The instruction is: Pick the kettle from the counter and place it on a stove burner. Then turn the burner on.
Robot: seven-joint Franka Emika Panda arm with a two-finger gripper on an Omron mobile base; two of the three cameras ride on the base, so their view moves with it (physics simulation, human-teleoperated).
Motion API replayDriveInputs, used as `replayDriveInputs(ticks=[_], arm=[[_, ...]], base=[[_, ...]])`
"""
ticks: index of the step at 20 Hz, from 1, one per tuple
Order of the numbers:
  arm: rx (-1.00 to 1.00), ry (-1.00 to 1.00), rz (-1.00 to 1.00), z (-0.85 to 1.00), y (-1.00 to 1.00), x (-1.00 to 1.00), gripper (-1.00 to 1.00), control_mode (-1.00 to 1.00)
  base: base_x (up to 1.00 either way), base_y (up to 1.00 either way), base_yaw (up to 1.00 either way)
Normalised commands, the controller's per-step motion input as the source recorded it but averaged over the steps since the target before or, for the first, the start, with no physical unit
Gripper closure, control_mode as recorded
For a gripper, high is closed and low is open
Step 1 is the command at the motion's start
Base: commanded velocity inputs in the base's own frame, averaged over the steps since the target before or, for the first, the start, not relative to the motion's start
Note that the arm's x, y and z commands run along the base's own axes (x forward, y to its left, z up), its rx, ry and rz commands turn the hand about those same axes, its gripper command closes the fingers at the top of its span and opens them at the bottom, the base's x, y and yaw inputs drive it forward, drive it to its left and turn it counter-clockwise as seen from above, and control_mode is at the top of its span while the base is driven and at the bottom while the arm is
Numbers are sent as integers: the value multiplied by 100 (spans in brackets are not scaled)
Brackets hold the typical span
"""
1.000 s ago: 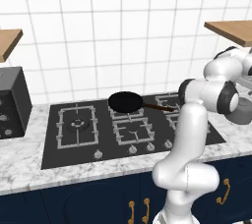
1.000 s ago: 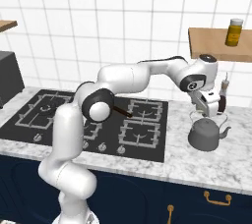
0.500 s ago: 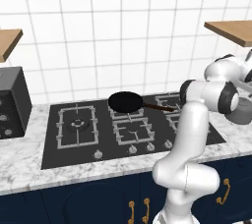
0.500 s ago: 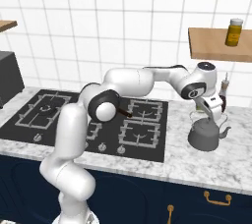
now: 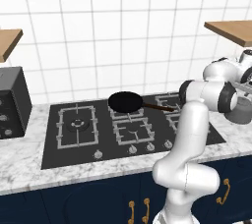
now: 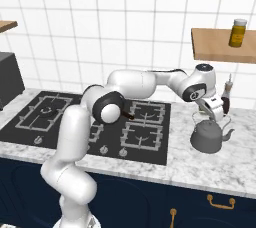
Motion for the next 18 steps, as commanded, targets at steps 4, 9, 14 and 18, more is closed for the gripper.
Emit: replayDriveInputs(ticks=[4,9,14,18], arm=[[0,0,0,0,0,0,100,-100],[0,-2,0,0,0,-5,100,-100],[1,-26,0,28,-2,-75,100,-100],[0,-44,0,62,0,-100,100,-100]], base=[[0,0,0],[0,0,0],[0,0,0],[0,0,0]])
